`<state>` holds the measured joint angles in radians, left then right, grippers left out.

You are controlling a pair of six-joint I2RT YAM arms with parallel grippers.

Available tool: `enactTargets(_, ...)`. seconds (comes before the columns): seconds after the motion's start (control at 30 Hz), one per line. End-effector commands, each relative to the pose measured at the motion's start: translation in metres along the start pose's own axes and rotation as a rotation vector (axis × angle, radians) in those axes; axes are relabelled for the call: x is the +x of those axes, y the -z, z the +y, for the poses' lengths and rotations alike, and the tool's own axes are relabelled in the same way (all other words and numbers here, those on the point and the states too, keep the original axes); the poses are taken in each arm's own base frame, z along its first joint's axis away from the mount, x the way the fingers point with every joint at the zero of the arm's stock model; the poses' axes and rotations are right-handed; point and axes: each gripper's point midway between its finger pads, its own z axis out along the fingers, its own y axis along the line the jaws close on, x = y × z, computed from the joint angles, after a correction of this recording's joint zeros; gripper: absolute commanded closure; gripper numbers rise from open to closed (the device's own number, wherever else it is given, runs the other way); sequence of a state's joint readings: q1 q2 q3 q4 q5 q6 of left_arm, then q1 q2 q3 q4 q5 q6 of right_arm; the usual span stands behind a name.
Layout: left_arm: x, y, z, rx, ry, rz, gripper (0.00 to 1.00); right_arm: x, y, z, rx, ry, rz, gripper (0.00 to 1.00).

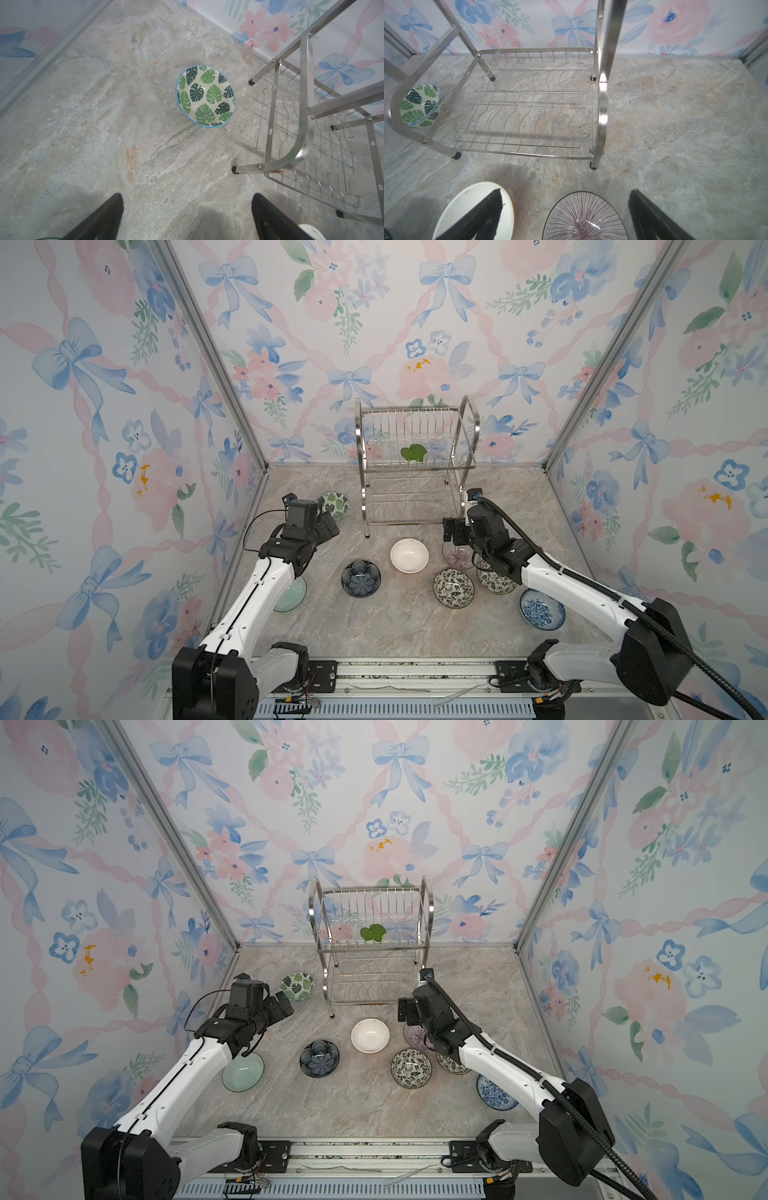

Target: Load the bowls into the dish rack

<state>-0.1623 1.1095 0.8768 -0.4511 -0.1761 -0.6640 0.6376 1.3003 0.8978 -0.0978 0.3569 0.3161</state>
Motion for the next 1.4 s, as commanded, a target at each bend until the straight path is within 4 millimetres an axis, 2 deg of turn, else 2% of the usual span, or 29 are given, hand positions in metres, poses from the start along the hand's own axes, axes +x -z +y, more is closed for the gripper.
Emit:
enactTargets(0.0, 0.022, 0.006, 0.011, 0.015, 0.059, 0.087, 0.02, 0.009, 0.004, 0.007, 0.001, 0.073, 0.009, 0.04)
enactTargets(0.13, 0.040, 0.007, 0.030, -0.040, 0.090, 0.160, 0.02, 0.013, -0.004, 0.019, -0.014, 0.106, 0.033, 0.03)
enactTargets(0.3, 0.039, 0.014, 0.057, -0.142, 0.110, 0.129, 0.02, 0.015, -0.011, 0.037, -0.039, 0.133, 0.045, 0.03)
enactTargets(0.43, 0.045, 0.011, 0.071, -0.190, 0.109, 0.151, 0.02, 0.019, -0.014, 0.050, -0.057, 0.148, 0.063, 0.03)
enactTargets(0.63, 0.059, -0.003, 0.081, -0.212, 0.093, 0.238, 0.02, 0.021, -0.011, 0.065, -0.083, 0.167, 0.066, 0.04)
enactTargets(0.83, 0.069, -0.015, 0.096, -0.286, 0.092, 0.274, 0.03, 0.022, -0.011, 0.068, -0.085, 0.178, 0.074, 0.04)
enactTargets(0.93, 0.076, -0.023, 0.101, -0.312, 0.096, 0.320, 0.07, 0.021, -0.010, 0.067, -0.085, 0.167, 0.068, 0.03)
enactTargets(1.1, 0.090, -0.035, 0.098, -0.294, 0.089, 0.400, 0.14, 0.025, -0.007, 0.065, -0.084, 0.153, 0.066, 0.03)
enactTargets(1.3, 0.100, -0.042, 0.094, -0.269, 0.080, 0.450, 0.34, 0.030, -0.007, 0.059, -0.073, 0.137, 0.062, 0.03)
enactTargets(1.37, 0.104, -0.044, 0.092, -0.268, 0.070, 0.463, 0.36, 0.031, -0.006, 0.059, -0.074, 0.131, 0.059, 0.03)
